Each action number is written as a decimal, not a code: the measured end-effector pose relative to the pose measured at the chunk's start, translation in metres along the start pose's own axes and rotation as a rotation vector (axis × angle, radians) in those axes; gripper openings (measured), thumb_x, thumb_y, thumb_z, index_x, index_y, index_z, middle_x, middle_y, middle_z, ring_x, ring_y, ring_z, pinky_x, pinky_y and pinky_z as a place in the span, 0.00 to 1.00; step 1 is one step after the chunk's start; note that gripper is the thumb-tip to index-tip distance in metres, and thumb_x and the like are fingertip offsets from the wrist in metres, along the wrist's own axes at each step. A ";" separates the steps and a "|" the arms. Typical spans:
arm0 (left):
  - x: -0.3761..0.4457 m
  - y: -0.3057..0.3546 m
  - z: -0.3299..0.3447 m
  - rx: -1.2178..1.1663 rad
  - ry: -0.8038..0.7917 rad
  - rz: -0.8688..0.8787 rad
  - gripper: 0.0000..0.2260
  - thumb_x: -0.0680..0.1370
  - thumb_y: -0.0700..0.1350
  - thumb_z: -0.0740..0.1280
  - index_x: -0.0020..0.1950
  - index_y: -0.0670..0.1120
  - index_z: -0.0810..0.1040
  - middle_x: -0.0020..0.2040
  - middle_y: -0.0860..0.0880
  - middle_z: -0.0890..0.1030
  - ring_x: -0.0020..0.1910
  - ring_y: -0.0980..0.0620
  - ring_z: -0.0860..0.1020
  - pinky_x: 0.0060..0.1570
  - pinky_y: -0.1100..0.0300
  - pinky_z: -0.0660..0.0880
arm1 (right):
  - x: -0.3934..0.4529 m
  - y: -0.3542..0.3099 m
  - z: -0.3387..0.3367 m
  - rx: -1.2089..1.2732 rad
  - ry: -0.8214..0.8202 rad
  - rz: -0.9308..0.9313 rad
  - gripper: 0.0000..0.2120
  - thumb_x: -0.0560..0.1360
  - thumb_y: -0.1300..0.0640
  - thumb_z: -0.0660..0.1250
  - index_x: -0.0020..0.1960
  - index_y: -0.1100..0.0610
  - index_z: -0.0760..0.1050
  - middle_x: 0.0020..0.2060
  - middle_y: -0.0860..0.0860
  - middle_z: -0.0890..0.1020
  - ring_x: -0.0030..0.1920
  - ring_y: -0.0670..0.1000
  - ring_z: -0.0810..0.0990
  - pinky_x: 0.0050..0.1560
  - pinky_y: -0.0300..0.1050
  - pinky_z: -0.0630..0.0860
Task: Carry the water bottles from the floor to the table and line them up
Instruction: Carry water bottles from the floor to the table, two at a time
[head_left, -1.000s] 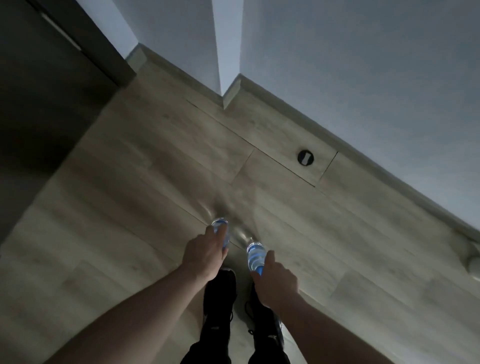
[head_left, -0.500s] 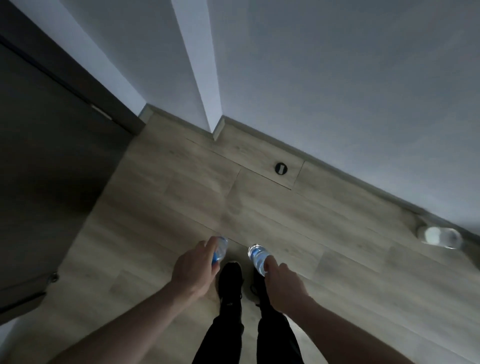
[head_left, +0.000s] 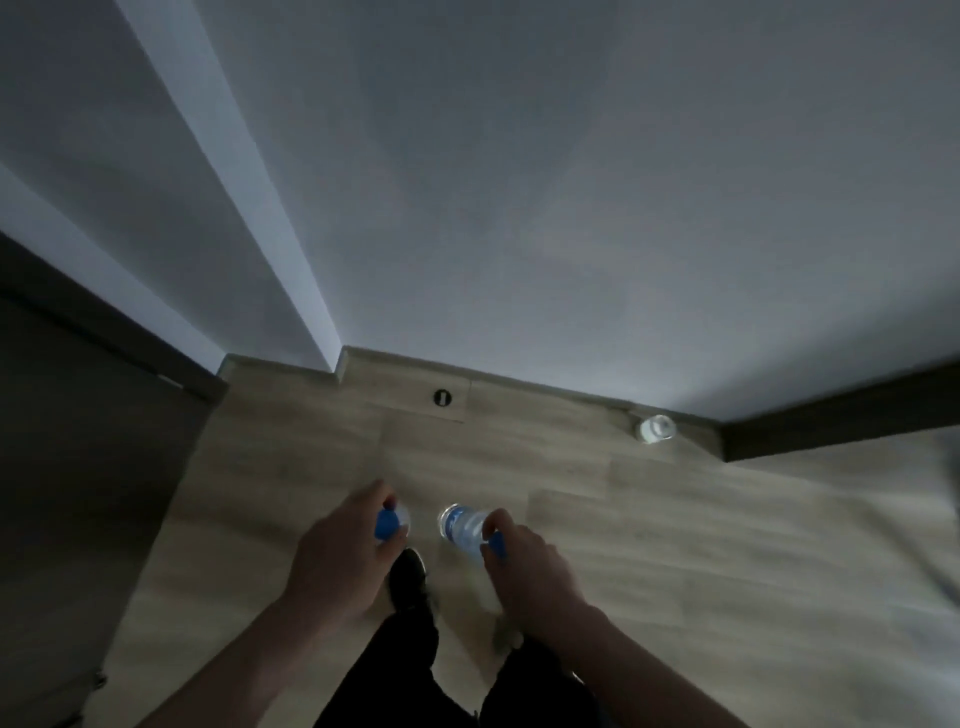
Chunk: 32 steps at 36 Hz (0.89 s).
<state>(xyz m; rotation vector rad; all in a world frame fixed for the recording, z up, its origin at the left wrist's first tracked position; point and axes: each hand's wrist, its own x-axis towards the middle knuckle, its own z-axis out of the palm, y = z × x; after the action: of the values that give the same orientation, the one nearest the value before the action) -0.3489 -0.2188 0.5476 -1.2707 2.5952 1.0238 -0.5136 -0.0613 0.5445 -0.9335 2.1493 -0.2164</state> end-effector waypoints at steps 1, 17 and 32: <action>-0.005 0.011 -0.003 -0.004 -0.004 0.018 0.10 0.76 0.54 0.68 0.50 0.57 0.68 0.44 0.58 0.76 0.41 0.51 0.79 0.37 0.56 0.70 | -0.012 0.004 -0.006 0.009 0.025 -0.001 0.06 0.82 0.49 0.56 0.58 0.48 0.66 0.52 0.53 0.80 0.49 0.60 0.79 0.45 0.50 0.71; -0.081 0.231 0.040 0.138 0.014 0.387 0.10 0.76 0.54 0.68 0.45 0.55 0.67 0.36 0.57 0.75 0.31 0.59 0.74 0.30 0.57 0.70 | -0.197 0.163 -0.091 0.158 0.397 0.021 0.06 0.79 0.44 0.58 0.54 0.43 0.64 0.45 0.49 0.81 0.41 0.52 0.79 0.42 0.54 0.78; -0.169 0.440 0.152 0.087 -0.060 0.652 0.09 0.75 0.56 0.68 0.46 0.57 0.68 0.34 0.57 0.77 0.31 0.58 0.75 0.28 0.57 0.73 | -0.381 0.346 -0.151 0.073 0.670 0.163 0.07 0.80 0.45 0.57 0.57 0.44 0.67 0.44 0.45 0.77 0.40 0.51 0.77 0.37 0.46 0.68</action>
<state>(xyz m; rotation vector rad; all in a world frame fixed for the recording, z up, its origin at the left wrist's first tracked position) -0.5907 0.1768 0.7223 -0.3509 3.0268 0.9722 -0.6451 0.4267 0.7250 -0.6950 2.7878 -0.5882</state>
